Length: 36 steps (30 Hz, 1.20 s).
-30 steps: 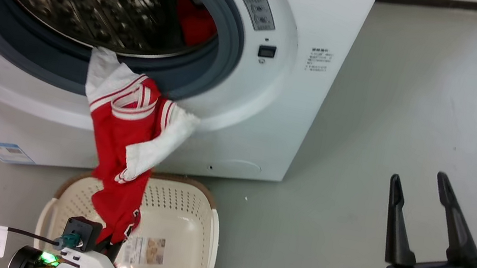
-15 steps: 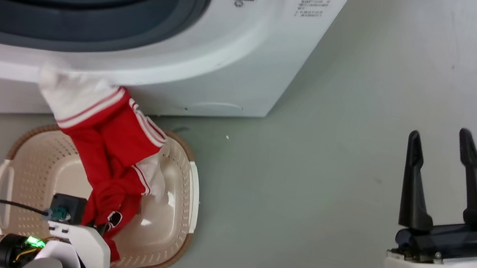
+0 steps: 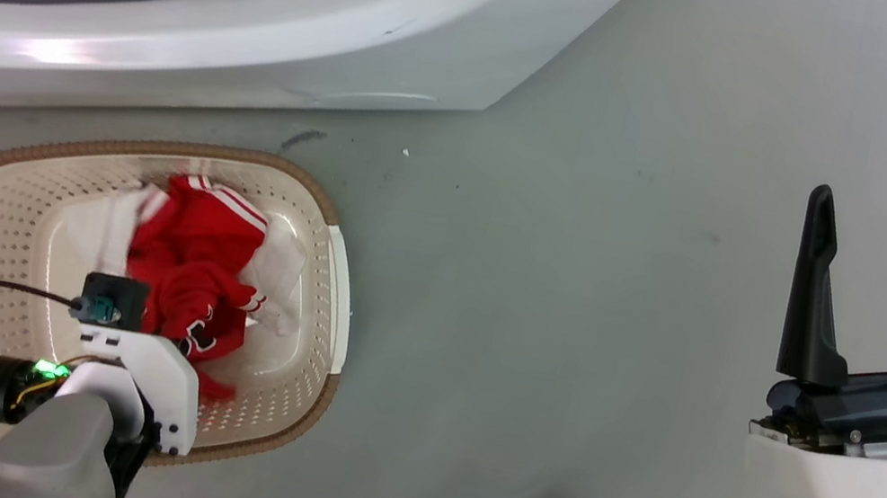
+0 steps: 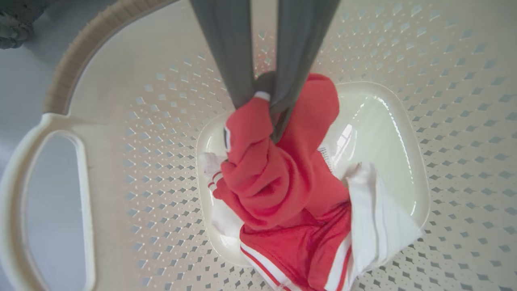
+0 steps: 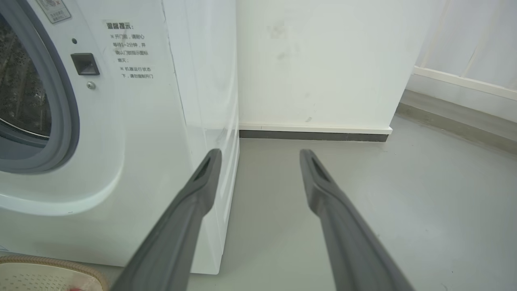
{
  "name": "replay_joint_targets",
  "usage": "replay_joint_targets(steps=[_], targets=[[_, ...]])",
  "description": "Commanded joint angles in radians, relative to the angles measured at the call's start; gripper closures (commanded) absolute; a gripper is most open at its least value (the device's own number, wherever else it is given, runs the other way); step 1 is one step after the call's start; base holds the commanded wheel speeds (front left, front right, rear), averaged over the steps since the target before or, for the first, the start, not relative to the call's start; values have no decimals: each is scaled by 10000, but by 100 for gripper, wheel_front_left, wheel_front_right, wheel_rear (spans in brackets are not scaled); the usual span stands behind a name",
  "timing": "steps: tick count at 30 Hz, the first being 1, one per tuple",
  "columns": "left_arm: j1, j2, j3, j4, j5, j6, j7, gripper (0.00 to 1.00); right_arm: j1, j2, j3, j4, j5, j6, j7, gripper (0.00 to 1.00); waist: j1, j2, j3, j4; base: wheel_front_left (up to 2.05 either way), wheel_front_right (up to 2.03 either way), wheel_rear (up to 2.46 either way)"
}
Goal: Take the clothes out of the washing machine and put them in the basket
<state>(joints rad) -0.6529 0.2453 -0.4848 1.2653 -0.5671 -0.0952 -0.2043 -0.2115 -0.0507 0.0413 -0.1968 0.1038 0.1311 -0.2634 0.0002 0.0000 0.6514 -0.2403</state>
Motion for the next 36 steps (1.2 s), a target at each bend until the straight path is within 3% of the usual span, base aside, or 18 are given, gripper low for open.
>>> replay_joint_targets(steps=[1,2,3,4,16,27,36], targets=[[-186,58,-41,63,45,146,31,100,-203,9,-27,-27,69,-7,-21,0,-2,0,204,-17,0,0,0],[-251,74,-68,89,82,229,24,100,-204,9,-27,-17,70,-7,-21,0,-2,0,230,-18,0,0,0],[-294,88,-116,108,130,337,36,78,-212,9,-20,3,76,-7,-21,0,-2,0,238,-23,0,0,0],[-335,102,-156,121,161,421,1,0,-216,9,-16,28,78,-7,-21,0,-2,0,223,-24,0,0,0],[279,-88,-161,-159,254,596,-601,0,167,9,27,336,-140,-7,-21,0,-2,0,-1065,345,0,0,0],[2466,-134,1331,-4266,1490,1327,-611,0,1136,8,-104,700,-492,-7,-21,0,-2,0,-3058,1064,0,0,0],[4359,-774,3242,-6968,2715,1406,-612,0,1917,8,-92,896,-630,-7,-21,0,-2,0,-4417,1373,0,0,0]])
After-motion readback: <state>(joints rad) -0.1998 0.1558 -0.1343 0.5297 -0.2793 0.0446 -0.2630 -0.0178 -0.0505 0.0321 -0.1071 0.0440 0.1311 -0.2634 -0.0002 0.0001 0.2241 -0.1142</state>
